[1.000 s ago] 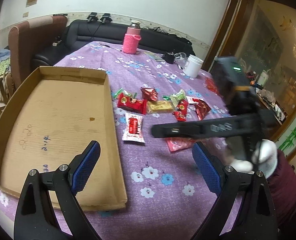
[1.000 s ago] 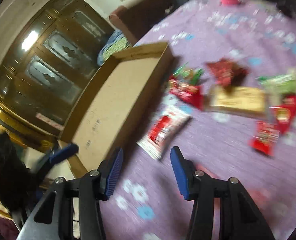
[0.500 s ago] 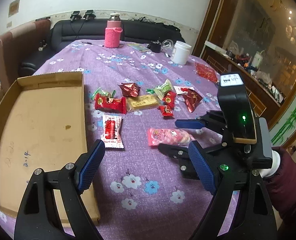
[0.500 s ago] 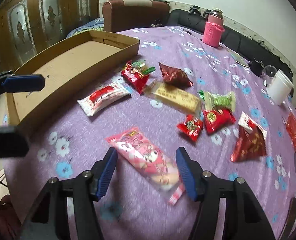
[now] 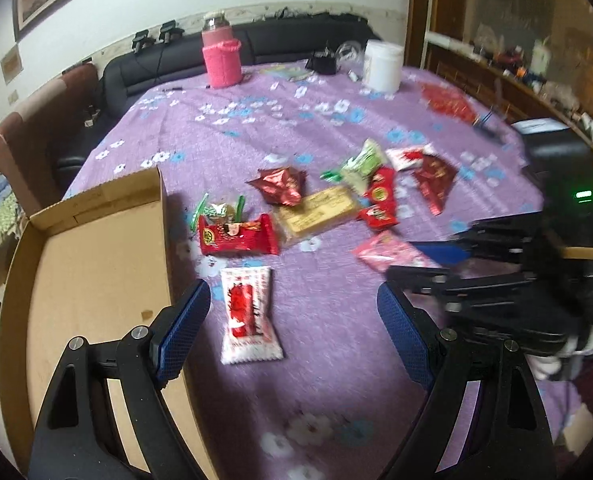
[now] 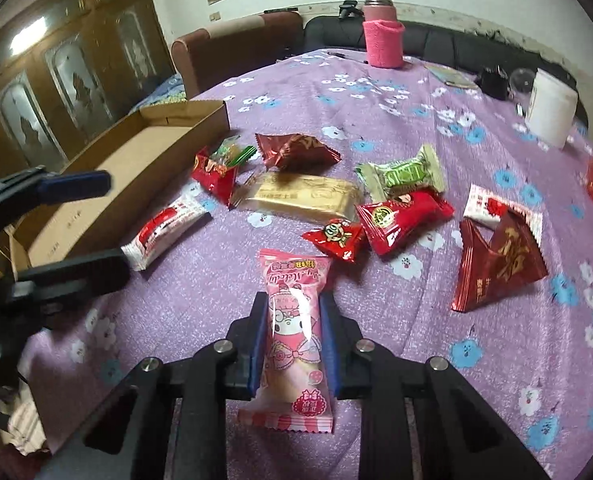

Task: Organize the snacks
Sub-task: 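Grasp the pink cartoon bag with the right tool while the left grasps the white-red packet, then carry both snacks into the cardboard tray and open both tools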

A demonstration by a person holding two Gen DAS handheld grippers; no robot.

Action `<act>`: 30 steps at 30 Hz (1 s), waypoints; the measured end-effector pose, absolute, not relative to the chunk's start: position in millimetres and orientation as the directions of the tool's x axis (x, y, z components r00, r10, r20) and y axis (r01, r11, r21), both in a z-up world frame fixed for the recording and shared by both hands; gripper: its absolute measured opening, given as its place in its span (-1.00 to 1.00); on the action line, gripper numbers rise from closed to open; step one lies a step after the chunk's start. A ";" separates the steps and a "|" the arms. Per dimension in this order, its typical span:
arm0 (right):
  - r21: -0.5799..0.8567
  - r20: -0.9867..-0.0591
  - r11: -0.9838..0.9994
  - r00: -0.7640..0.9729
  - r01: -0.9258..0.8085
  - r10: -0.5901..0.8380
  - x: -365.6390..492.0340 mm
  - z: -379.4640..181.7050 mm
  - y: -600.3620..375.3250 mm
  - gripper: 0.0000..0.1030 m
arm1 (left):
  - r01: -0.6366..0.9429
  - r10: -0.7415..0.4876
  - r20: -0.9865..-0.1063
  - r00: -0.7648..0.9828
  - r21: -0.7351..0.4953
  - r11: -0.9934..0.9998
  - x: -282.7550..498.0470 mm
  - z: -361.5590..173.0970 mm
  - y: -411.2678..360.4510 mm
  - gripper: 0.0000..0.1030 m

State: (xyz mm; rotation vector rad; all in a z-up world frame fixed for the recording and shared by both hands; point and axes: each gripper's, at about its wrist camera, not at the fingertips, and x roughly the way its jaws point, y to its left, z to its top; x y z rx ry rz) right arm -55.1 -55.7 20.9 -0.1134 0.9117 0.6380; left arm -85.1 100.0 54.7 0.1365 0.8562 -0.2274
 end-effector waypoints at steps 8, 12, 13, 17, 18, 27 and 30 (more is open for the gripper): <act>0.192 -0.761 0.813 0.439 -0.550 0.477 -56.3 19.8 -57.3 -0.47 | 0.246 -0.096 -0.859 0.502 0.035 0.969 -56.1 23.4 102.0 0.63; 0.192 -0.760 0.814 0.441 -0.548 0.477 -57.2 19.7 -56.5 -0.47 | 0.278 -0.084 -0.897 0.434 0.045 0.959 -51.6 12.6 91.5 0.63; 0.191 -0.760 0.814 0.443 -0.548 0.476 -57.3 19.6 -56.8 -0.47 | 0.274 -0.091 -0.901 0.424 0.032 0.961 -50.7 12.0 92.8 0.62; 0.184 -0.760 0.817 0.447 -0.547 0.471 -58.1 19.7 -56.4 -0.47 | 0.257 -0.117 -0.895 0.430 -0.003 0.966 -51.5 15.9 98.7 0.12; 0.181 -0.761 0.817 0.449 -0.547 0.469 -58.3 19.7 -56.2 -0.47 | 0.252 -0.116 -0.892 0.436 -0.003 0.968 -52.5 17.3 100.5 -0.17; 0.159 -0.764 0.824 0.462 -0.543 0.451 -61.1 20.3 -53.7 -0.47 | 0.223 -0.131 -0.871 0.474 -0.025 0.974 -53.2 17.6 98.0 -0.31; 0.165 -0.762 0.825 0.461 -0.541 0.455 -60.8 20.3 -54.4 -0.47 | 0.218 -0.140 -0.856 0.498 -0.033 0.975 -50.3 15.4 89.9 0.08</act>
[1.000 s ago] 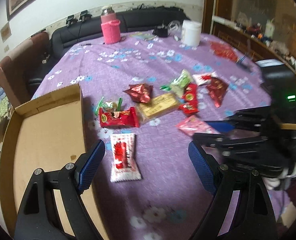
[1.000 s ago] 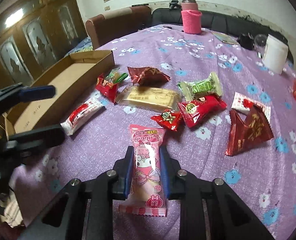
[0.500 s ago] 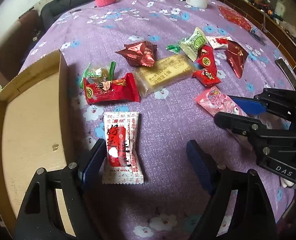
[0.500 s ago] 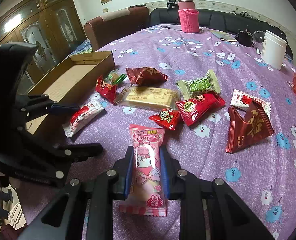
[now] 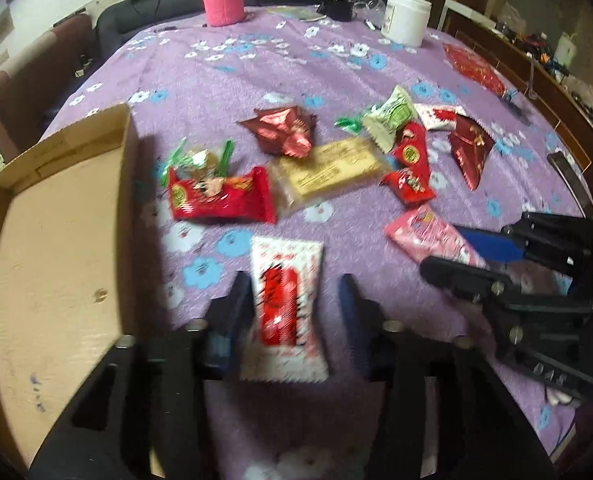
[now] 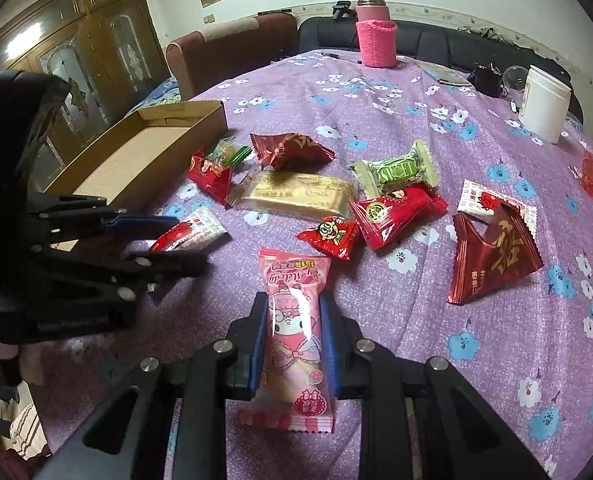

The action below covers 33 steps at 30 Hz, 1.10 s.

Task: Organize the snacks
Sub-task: 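Carry both snacks into the cardboard tray and open both tools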

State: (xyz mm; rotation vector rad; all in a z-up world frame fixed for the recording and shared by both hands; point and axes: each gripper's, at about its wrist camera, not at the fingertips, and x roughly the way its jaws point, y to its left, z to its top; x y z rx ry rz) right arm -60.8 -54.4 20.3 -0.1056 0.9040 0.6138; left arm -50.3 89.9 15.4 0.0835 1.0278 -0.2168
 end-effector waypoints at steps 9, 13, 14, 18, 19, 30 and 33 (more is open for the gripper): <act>0.222 -0.749 0.824 0.450 -0.521 0.487 -55.0 19.2 -63.4 -0.47 | 0.218 -0.192 -0.823 0.534 -0.086 0.972 -66.8 17.4 86.8 -0.44; 0.264 -0.740 0.835 0.454 -0.483 0.497 -50.8 18.5 -72.7 -0.47 | 0.190 -0.288 -0.781 0.555 -0.218 0.957 -88.1 31.6 113.5 -0.44; 0.268 -0.739 0.839 0.459 -0.473 0.494 -50.3 18.5 -74.4 -0.47 | 0.180 -0.309 -0.765 0.565 -0.251 0.951 -94.5 36.3 122.8 -0.43; 0.295 -0.731 0.853 0.474 -0.431 0.492 -50.8 25.1 -80.9 -0.47 | 0.134 -0.338 -0.705 0.623 -0.330 0.934 -120.5 56.8 163.8 -0.43; 0.311 -0.722 0.849 0.474 -0.427 0.503 -53.9 29.4 -81.8 -0.47 | 0.119 -0.330 -0.696 0.638 -0.334 0.935 -126.7 60.5 173.1 -0.43; 0.426 -0.659 0.688 0.319 -0.588 0.681 -94.7 82.2 16.0 -0.48 | -0.081 -0.202 -0.679 0.706 -0.361 0.929 -157.5 52.0 270.8 -0.43; 0.436 -0.666 0.654 0.267 -0.619 0.697 -97.0 83.6 54.5 -0.48 | -0.116 -0.177 -0.688 0.704 -0.357 0.927 -158.2 47.9 286.0 -0.43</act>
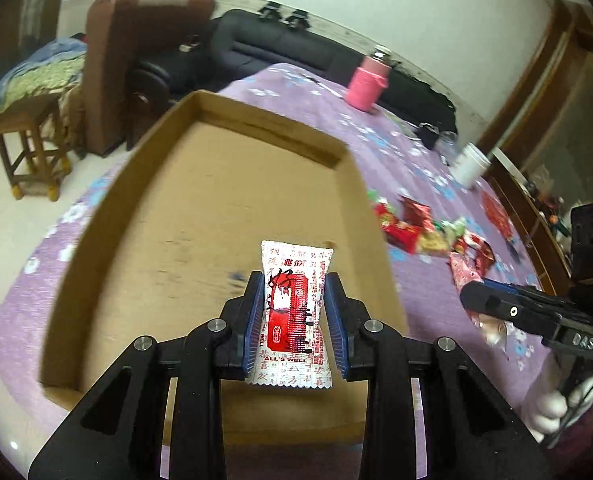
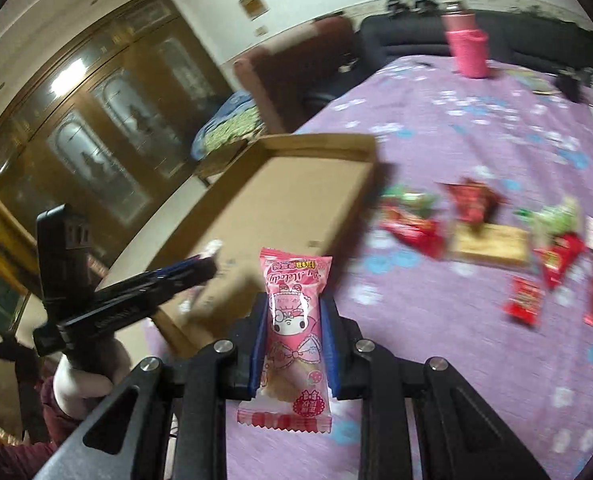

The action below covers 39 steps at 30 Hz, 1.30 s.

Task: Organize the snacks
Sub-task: 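Carry both snacks into the cardboard tray and open both tools, then grasp the small red round-wrapped candy with the right tool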

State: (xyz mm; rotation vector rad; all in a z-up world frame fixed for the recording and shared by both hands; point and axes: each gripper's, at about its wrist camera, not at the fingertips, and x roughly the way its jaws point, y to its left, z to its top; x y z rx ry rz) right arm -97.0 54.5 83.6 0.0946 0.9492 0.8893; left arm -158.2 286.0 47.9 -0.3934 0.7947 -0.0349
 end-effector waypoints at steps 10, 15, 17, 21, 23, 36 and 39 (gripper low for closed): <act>0.413 -0.726 0.627 0.177 -0.660 0.664 -94.6 58.5 148.5 -0.48 | -0.184 -0.173 -0.710 0.683 -0.396 0.900 -159.1 33.7 322.6 -0.43; 0.340 -0.748 0.656 0.229 -0.674 0.623 -95.2 50.2 162.9 -0.32 | -0.200 -0.182 -0.694 0.697 -0.431 0.880 -165.8 39.1 331.0 -0.43; 0.351 -0.745 0.652 0.222 -0.672 0.629 -96.1 49.9 161.2 -0.25 | -0.197 -0.178 -0.678 0.714 -0.438 0.877 -171.0 45.5 331.5 -0.43; 0.336 -0.724 0.664 0.268 -0.668 0.636 -99.0 61.6 139.0 -0.20 | -0.182 -0.187 -0.656 0.731 -0.452 0.873 -175.2 55.2 328.4 -0.43; 0.320 -0.713 0.683 0.308 -0.656 0.630 -100.6 67.7 119.6 -0.08 | -0.163 -0.195 -0.647 0.737 -0.450 0.878 -176.5 59.8 322.2 -0.43; 0.310 -0.719 0.886 0.525 -0.344 0.455 -59.2 61.4 -57.1 -0.04 | -0.018 -0.284 -0.675 0.681 -0.403 0.915 -159.7 66.5 242.6 -0.42; 0.316 -0.712 0.888 0.535 -0.334 0.455 -31.8 64.6 -58.7 -0.04 | 0.011 -0.301 -0.678 0.671 -0.397 0.918 -158.1 68.1 224.5 -0.42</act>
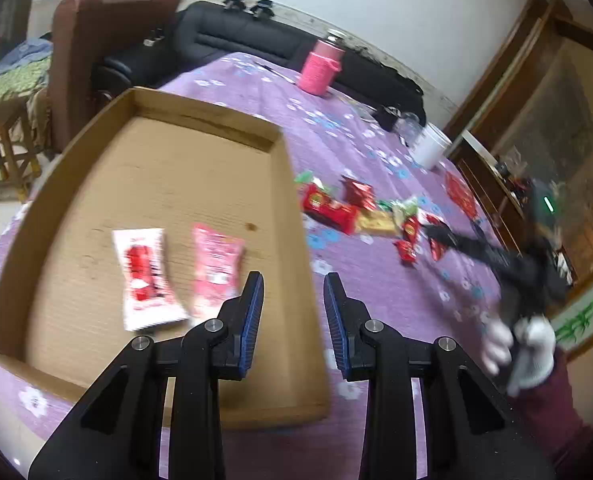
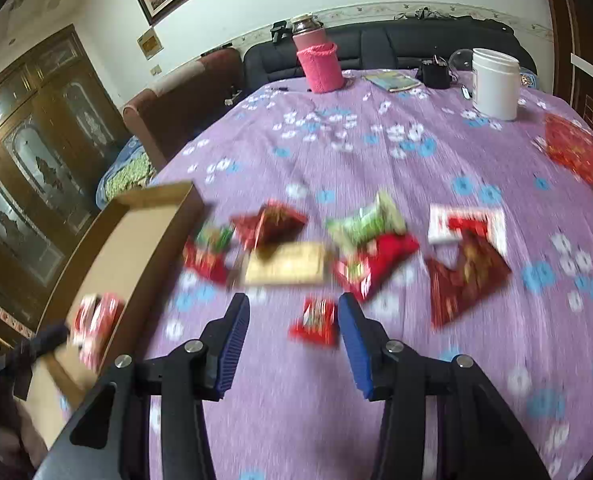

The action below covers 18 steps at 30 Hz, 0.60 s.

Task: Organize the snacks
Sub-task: 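Grasp the small red round-wrapped candy with the right tool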

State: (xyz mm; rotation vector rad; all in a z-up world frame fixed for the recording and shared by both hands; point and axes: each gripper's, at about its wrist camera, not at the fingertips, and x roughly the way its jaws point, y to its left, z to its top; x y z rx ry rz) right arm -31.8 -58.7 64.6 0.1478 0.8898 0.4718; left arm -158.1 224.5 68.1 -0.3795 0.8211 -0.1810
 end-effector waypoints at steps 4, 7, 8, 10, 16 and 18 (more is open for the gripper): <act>0.372 -0.713 0.855 0.479 -0.362 0.513 13.1 59.8 -30.7 -0.04 | 0.049 -0.320 -0.680 0.660 -0.386 0.921 -162.2 71.5 206.4 -0.42; 0.352 -0.740 0.857 0.448 -0.377 0.501 35.7 48.2 -5.2 -0.04 | 0.056 -0.321 -0.682 0.658 -0.380 0.923 -165.5 74.2 204.1 -0.42; 0.358 -0.755 0.852 0.420 -0.381 0.504 41.3 41.0 1.5 -0.04 | 0.057 -0.321 -0.682 0.657 -0.379 0.924 -166.1 74.5 204.3 -0.42; 0.394 -0.768 0.831 0.355 -0.392 0.532 44.7 27.7 7.7 -0.04 | 0.057 -0.320 -0.682 0.657 -0.379 0.924 -167.0 74.5 206.1 -0.42; 0.573 -0.731 0.702 0.123 -0.422 0.671 7.2 16.3 -6.3 -0.04 | 0.071 -0.346 -0.677 0.650 -0.400 0.914 -161.7 69.3 207.9 -0.42; 0.634 -0.706 0.644 0.020 -0.428 0.708 -13.1 12.8 -12.7 -0.04 | 0.092 -0.362 -0.676 0.642 -0.401 0.911 -160.6 68.7 203.3 -0.42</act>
